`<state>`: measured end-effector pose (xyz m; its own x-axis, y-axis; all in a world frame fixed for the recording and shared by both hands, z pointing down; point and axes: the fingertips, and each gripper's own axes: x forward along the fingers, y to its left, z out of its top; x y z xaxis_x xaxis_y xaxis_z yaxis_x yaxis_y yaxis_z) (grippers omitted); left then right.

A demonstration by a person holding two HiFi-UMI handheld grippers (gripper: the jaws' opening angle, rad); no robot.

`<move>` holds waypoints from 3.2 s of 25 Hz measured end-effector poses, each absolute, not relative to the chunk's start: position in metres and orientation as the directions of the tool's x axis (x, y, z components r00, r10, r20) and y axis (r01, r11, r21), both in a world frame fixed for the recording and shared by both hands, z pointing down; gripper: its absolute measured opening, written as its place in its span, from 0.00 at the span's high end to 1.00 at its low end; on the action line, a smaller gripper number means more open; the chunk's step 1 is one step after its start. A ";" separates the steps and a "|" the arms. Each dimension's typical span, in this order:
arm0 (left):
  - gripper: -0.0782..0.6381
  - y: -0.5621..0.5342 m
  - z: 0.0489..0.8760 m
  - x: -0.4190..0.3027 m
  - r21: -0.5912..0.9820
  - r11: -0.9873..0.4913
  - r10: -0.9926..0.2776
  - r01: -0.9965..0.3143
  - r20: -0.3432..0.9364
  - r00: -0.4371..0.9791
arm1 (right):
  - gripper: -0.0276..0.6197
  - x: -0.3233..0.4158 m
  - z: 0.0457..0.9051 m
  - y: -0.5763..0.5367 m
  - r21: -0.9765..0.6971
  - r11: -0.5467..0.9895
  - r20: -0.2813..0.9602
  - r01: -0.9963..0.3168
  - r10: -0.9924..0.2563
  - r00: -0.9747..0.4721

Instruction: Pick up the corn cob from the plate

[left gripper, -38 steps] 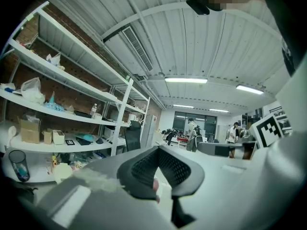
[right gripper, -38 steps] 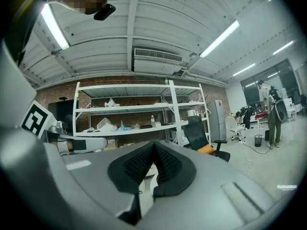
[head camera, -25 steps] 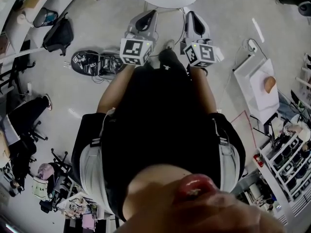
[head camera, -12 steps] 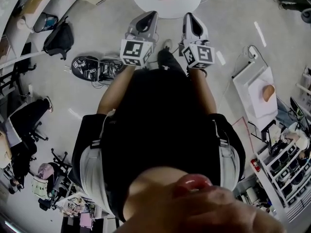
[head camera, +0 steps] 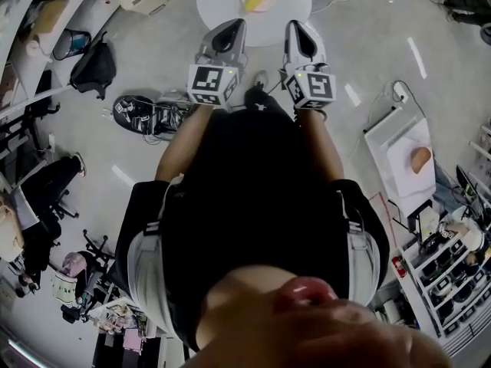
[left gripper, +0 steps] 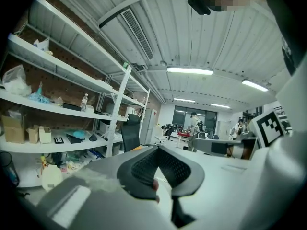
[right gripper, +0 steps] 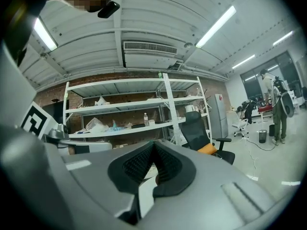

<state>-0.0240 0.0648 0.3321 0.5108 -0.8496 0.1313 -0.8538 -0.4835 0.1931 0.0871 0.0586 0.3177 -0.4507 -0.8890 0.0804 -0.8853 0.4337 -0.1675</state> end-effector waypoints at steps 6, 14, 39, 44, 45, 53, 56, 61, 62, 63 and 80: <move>0.88 0.037 0.339 -0.007 0.178 -0.454 -0.864 -0.873 0.153 0.480 | 0.95 0.107 0.323 0.031 -0.169 0.460 0.078 -0.871 -0.875 -0.477; 0.88 0.019 0.336 0.020 0.145 -0.433 -0.878 -0.890 0.157 0.453 | 0.95 0.129 0.327 0.011 -0.195 0.483 0.073 -0.854 -0.861 -0.504; 0.88 -0.092 0.423 -0.010 0.209 -0.451 -0.825 -0.868 0.274 0.495 | 0.95 0.104 0.382 -0.086 -0.263 0.355 0.192 -0.897 -0.892 -0.409; 0.88 -0.114 0.452 -0.010 0.227 -0.448 -0.803 -0.865 0.322 0.501 | 0.95 0.105 0.407 -0.100 -0.267 0.334 0.233 -0.904 -0.888 -0.397; 0.88 -0.116 0.459 -0.009 0.233 -0.447 -0.798 -0.864 0.332 0.503 | 0.95 0.105 0.412 -0.102 -0.267 0.332 0.242 -0.905 -0.886 -0.396; 0.84 -0.138 0.512 -0.004 0.269 -0.455 -0.748 -0.849 0.402 0.528 | 0.95 0.103 0.445 -0.122 -0.264 0.313 0.290 -0.912 -0.876 -0.385; 0.80 -0.146 0.528 -0.004 0.274 -0.462 -0.728 -0.844 0.426 0.537 | 0.95 0.104 0.457 -0.132 -0.272 0.290 0.298 -0.917 -0.881 -0.367; 0.74 -0.154 0.556 -0.001 0.300 -0.468 -0.680 -0.831 0.479 0.555 | 0.95 0.100 0.473 -0.143 -0.277 0.277 0.325 -0.920 -0.874 -0.362; 0.73 -0.155 0.561 0.002 0.301 -0.471 -0.669 -0.829 0.490 0.558 | 0.95 0.102 0.475 -0.144 -0.277 0.278 0.329 -0.920 -0.872 -0.362; 0.72 -0.156 0.567 0.005 0.301 -0.474 -0.657 -0.827 0.504 0.560 | 0.95 0.104 0.478 -0.145 -0.276 0.277 0.333 -0.920 -0.871 -0.362; 0.55 -0.165 0.666 0.023 0.337 -0.458 -0.477 -0.822 0.687 0.548 | 0.95 0.110 0.531 -0.164 -0.301 0.250 0.434 -0.920 -0.824 -0.365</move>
<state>0.0234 -0.1646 0.6664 0.5479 -0.4770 0.6872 -0.8223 -0.4584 0.3373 0.1096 -0.1640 0.5315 -0.3655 -0.8237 0.4336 -0.9203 0.2498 -0.3011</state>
